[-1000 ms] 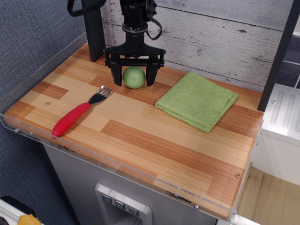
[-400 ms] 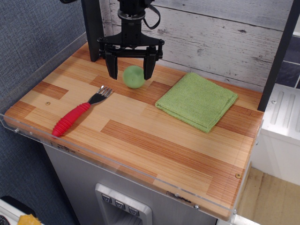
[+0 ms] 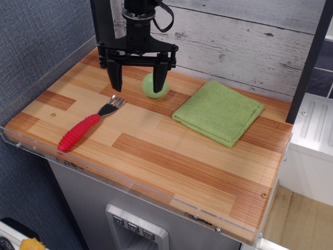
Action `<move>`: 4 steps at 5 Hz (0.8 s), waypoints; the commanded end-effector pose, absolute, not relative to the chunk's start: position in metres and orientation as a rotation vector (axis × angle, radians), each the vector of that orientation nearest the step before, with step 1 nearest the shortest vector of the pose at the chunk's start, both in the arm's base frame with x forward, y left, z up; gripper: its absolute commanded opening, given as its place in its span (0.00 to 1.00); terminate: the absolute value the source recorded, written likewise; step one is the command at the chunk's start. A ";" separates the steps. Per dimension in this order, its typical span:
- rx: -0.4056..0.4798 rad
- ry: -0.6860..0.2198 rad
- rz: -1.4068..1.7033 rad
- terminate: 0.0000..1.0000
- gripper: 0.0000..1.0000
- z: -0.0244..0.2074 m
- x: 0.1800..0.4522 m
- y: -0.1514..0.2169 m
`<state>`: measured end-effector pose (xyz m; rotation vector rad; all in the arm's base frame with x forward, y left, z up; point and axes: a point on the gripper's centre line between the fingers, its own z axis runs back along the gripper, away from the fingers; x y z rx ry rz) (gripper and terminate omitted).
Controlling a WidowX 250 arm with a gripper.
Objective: Move the pear to the left of the green cloth
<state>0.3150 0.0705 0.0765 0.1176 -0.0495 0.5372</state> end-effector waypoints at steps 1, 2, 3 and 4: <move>0.110 -0.138 0.392 0.00 1.00 0.104 0.275 0.035; 0.107 -0.147 0.358 0.00 1.00 0.106 0.259 0.027; 0.041 -0.141 0.348 0.00 1.00 0.116 0.242 0.034; 0.022 -0.189 0.327 0.00 1.00 0.135 0.224 0.037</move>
